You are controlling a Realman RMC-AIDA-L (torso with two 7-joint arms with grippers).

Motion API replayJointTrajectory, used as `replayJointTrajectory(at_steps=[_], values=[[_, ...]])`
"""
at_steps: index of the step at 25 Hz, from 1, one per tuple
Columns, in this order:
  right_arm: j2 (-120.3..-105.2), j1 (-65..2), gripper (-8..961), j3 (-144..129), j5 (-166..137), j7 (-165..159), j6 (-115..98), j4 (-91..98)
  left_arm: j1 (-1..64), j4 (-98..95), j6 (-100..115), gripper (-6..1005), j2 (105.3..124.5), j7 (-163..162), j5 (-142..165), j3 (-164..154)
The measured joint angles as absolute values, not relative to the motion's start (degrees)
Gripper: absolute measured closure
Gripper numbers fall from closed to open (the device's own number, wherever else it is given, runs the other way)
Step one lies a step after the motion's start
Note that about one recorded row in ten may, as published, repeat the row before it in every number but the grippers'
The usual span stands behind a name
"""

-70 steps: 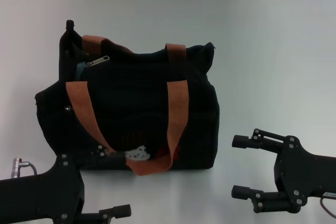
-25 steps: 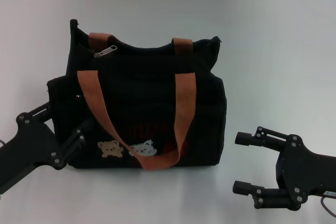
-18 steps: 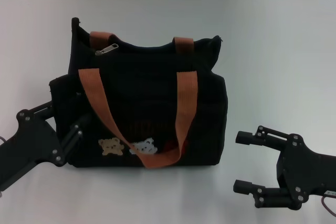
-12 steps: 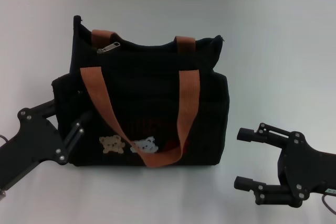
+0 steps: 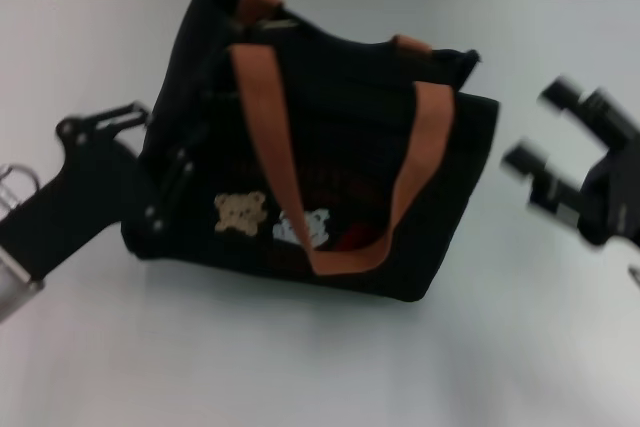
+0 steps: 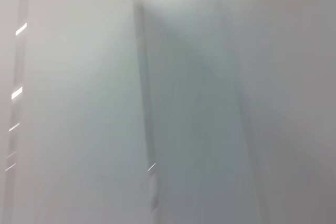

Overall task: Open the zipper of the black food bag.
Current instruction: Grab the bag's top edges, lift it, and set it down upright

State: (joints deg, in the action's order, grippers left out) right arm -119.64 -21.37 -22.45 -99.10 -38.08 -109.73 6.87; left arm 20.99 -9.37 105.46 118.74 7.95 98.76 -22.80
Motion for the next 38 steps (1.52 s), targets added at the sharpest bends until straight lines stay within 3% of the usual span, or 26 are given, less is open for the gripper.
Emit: replayJointTrajectory(at_steps=[11, 17, 27, 38], values=[[-119.72, -23.6, 113, -23.5, -91.3, -35.5, -99.0, -4.4, 31.2, -10.8, 107.6, 854, 118.99, 25.9, 99.5, -27.6], [-119.49, -23.9, 113, -25.9, -98.6, -46.4, -90.8, -3.8, 32.6, -9.8, 107.9, 869, 119.16, 34.4, 99.4, -28.4], [-119.87, -31.1, 113, -26.3, -106.0, -46.2, -82.3, -7.8, 33.3, -8.4, 110.0, 871, 119.17, 37.0, 99.4, -29.2], [-119.8, -14.7, 114, -16.7, -105.5, -25.0, -102.8, -4.1, 32.3, -6.6, 109.1, 872, 119.18, 37.3, 99.4, -29.5]])
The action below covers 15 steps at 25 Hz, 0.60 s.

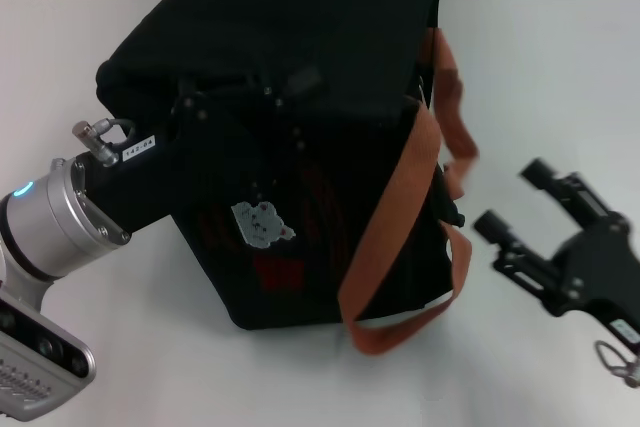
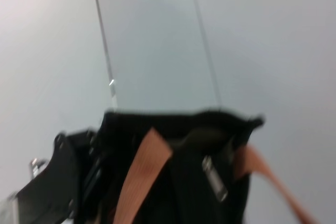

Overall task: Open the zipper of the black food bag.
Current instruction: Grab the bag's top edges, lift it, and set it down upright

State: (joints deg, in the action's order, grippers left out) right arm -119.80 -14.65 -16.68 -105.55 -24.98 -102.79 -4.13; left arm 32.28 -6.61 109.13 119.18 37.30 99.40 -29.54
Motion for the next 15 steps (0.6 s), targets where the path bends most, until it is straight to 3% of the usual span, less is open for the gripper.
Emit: replayJointTrajectory(at_steps=[7, 15], values=[[-119.8, -12.8, 114, -7.0, -105.5, -19.0, -107.3, -5.5, 32.2, -4.2, 108.1, 891, 119.18, 40.1, 99.4, -30.0], [-119.84, -18.7, 114, -7.3, -106.1, 2.9, -99.6, -14.1, 32.2, -3.7, 107.9, 892, 119.18, 40.7, 99.5, -30.4]])
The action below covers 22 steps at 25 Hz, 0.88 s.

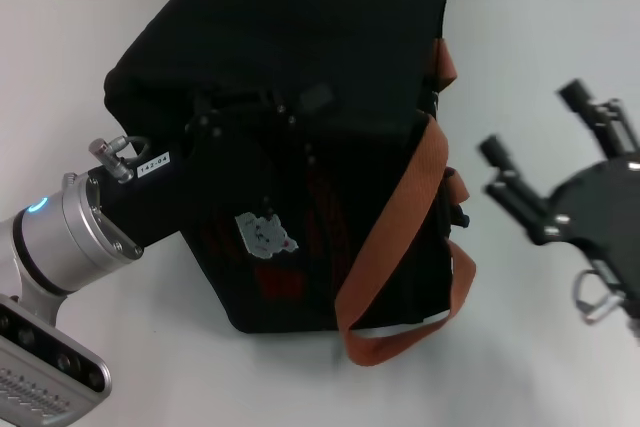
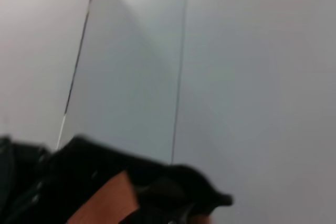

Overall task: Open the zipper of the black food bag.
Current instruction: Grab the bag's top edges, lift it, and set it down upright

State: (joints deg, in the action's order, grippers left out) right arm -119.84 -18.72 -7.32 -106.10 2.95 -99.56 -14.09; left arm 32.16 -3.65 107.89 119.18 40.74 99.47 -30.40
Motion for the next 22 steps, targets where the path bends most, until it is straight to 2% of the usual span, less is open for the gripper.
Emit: replayJointTrajectory(at_steps=[10, 22], values=[[-119.88, -22.2, 114, -8.0, -106.1, 11.8, -92.2, -18.1, 32.2, -3.1, 107.8, 893, 119.18, 41.0, 99.5, -30.4], [-119.89, -23.3, 114, -4.9, -105.8, 23.7, -90.4, -21.9, 32.3, -2.8, 107.7, 893, 119.18, 41.0, 99.5, -30.4]])
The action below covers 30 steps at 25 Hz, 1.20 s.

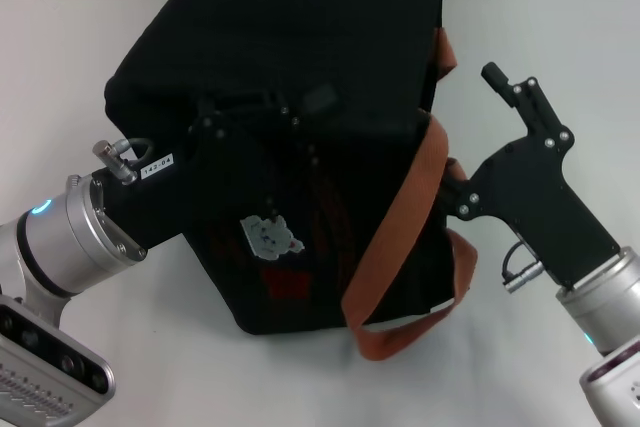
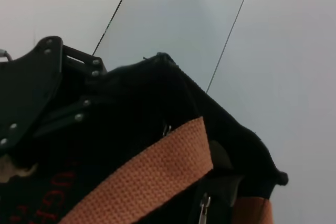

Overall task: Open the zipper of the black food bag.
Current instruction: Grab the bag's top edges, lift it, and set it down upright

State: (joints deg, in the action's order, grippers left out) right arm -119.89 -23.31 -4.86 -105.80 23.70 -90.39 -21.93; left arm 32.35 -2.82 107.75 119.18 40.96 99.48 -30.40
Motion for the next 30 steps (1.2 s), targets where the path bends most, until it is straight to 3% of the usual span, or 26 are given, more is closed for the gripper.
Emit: replayJointTrajectory(at_steps=[30], values=[[-119.88, -24.4, 114, -0.8, -109.9, 29.1, -86.5, -23.7, 32.7, -2.8, 108.0, 892, 119.18, 41.0, 99.5, -30.6]])
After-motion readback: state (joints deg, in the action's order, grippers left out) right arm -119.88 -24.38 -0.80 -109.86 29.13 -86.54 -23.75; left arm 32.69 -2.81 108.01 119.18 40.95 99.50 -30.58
